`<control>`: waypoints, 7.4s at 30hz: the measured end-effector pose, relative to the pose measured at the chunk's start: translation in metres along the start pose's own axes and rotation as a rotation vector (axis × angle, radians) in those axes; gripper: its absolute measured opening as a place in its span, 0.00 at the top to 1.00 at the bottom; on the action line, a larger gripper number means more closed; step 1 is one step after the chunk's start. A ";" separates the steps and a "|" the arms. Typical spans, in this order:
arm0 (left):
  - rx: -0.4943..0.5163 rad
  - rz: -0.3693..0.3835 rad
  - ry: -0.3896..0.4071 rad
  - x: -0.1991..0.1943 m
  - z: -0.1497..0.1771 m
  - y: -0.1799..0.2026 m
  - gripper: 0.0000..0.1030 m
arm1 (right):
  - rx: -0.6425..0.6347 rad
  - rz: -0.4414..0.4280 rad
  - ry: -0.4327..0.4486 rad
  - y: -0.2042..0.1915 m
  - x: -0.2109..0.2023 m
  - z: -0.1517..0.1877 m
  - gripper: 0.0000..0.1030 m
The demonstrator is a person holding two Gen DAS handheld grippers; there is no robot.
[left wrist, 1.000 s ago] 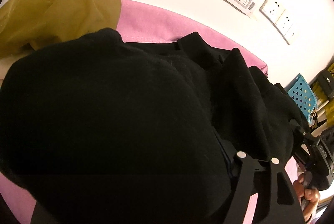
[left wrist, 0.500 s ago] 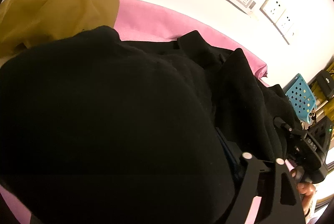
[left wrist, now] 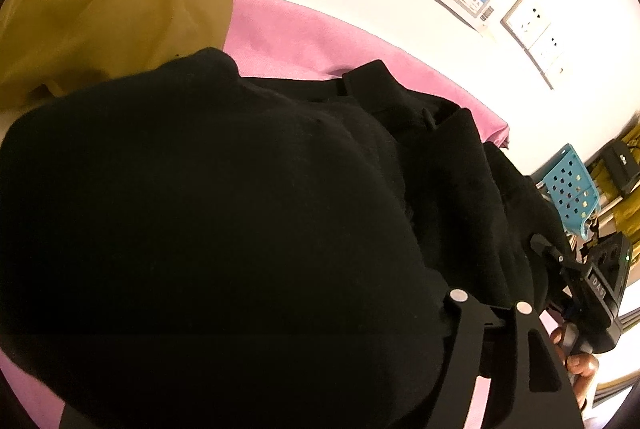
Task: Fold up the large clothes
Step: 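Press the folded black jacket flat with both tools, then grasp the folded jacket bundle with both tools and lift it, then carry the jacket with both tools and lower it onto the mustard garment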
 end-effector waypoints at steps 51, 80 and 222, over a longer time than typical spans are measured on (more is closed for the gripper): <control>0.068 0.066 -0.058 -0.022 0.007 -0.009 0.40 | 0.031 -0.052 -0.039 0.003 -0.017 0.026 0.53; 0.177 0.176 0.113 -0.102 -0.040 0.014 0.57 | -0.155 -0.264 0.148 -0.116 -0.065 -0.023 0.74; 0.014 -0.547 0.448 -0.219 -0.069 -0.308 0.17 | -0.852 -0.224 -0.168 -0.347 0.227 0.070 0.31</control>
Point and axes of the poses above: each gripper's, at about its wrist camera, not at the fingertips, and x roughly the way its jaws point, y to its right, z to its underside, the point moved 2 cm from there along x, roughly the way its jaws point, and after that the axes turned 1 degree about x, right-handed, at the moved point
